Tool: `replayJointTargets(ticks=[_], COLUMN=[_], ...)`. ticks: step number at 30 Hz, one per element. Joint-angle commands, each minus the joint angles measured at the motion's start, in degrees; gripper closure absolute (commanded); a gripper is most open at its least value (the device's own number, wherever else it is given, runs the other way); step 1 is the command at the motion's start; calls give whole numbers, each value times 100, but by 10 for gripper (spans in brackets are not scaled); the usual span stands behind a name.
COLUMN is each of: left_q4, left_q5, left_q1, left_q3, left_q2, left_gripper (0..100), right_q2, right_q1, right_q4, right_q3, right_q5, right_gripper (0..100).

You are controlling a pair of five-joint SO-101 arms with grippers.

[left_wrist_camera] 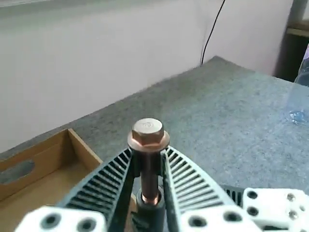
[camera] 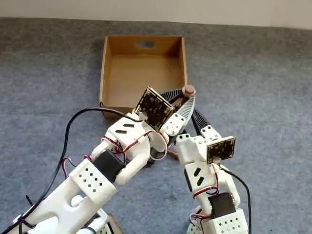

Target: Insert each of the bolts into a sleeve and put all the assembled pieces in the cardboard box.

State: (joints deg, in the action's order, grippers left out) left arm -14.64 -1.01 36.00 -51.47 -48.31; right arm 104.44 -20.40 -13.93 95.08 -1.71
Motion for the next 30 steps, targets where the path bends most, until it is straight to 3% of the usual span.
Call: replayJointTargets(ticks=[1, 11, 17, 22, 30], left_q4=[-149, -404, -633, -668, -1846], left_q5=[-26, -26, -26, -18, -18], left_q1=[31, 31, 31, 31, 31], left_q3=[57, 66, 84, 57, 75], left_q2=[-31, -40, -40, -295, -1868], left_gripper=[990, 989, 875, 864, 864], right_q2=[57, 57, 57, 57, 57], right_q1=[101, 110, 110, 110, 110], right_q4=[101, 119, 119, 127, 127], right_q3=[-48, 110, 119, 119, 127], right_q5=[18, 18, 18, 9, 9], right_gripper=[993, 993, 993, 993, 993])
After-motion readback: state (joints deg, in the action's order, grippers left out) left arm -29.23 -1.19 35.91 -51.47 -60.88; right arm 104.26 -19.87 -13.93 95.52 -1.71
